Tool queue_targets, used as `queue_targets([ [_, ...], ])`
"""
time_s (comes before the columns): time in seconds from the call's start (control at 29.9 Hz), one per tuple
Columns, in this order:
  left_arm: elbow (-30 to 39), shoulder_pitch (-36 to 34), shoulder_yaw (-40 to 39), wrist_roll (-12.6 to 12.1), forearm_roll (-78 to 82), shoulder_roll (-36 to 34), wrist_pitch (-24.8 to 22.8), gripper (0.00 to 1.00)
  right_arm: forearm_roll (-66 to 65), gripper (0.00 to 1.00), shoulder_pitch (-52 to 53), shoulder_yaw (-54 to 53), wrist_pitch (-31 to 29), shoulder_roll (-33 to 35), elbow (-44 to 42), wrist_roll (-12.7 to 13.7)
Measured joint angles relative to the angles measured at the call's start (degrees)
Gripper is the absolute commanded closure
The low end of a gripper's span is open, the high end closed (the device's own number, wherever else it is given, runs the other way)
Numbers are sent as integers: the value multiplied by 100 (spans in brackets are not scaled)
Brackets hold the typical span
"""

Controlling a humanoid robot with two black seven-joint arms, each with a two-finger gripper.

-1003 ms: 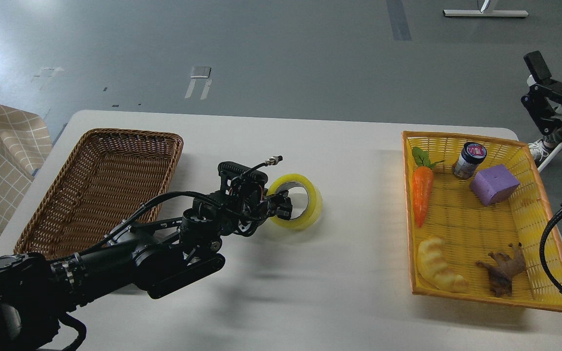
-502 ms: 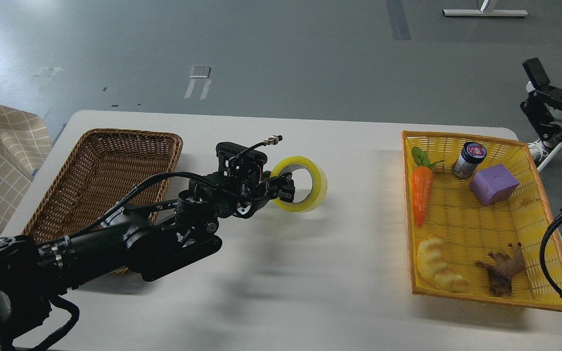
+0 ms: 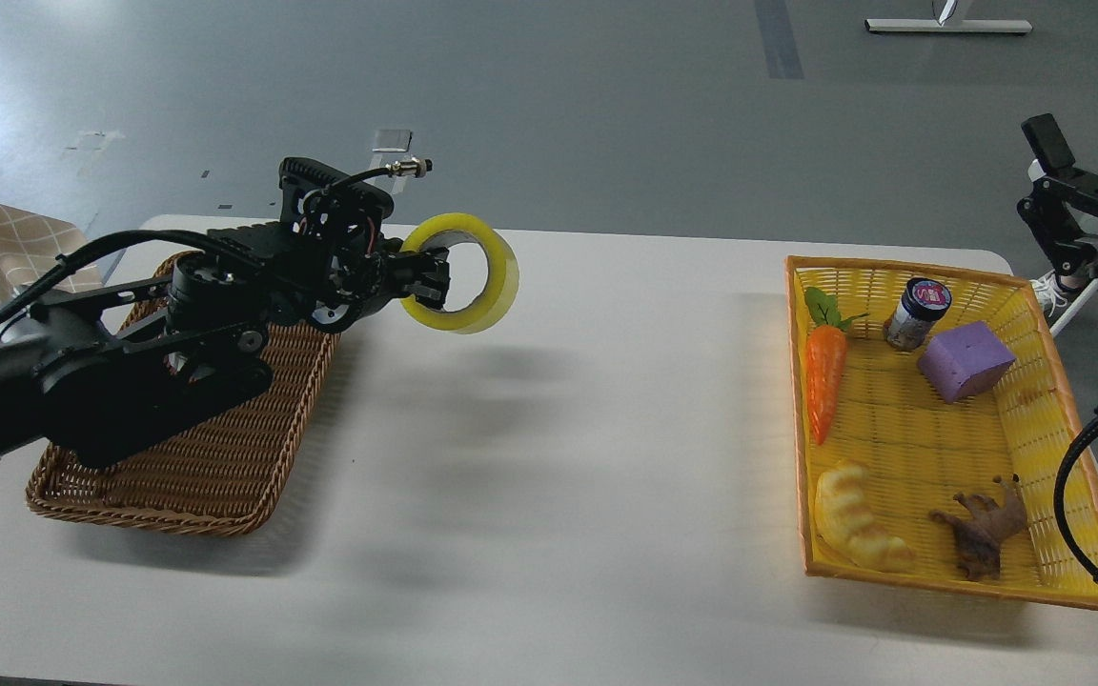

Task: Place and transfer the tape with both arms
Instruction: 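Carry the tape roll with the left gripper over the wicker basket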

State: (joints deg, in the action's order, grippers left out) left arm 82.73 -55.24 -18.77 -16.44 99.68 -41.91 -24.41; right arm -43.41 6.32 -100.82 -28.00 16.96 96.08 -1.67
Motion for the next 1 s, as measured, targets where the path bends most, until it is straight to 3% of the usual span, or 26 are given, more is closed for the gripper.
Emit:
queue_targets([
  [0.1, 67, -236, 45, 229, -10, -607, -289, 97, 0, 0, 0, 0, 0, 0, -13, 0],
  [0.27, 75, -328, 81, 613, 14, -1503, -358, 97, 0, 0, 0, 7, 0, 0, -14, 0],
  [0.5, 14, -198, 428, 1018, 75, -2154, -360, 97, 0, 0, -5, 17, 0, 0, -12, 0],
  [1.0, -746, 168, 993, 1559, 429, -2230, -360, 97, 0, 0, -190, 16, 0, -7, 1, 0],
])
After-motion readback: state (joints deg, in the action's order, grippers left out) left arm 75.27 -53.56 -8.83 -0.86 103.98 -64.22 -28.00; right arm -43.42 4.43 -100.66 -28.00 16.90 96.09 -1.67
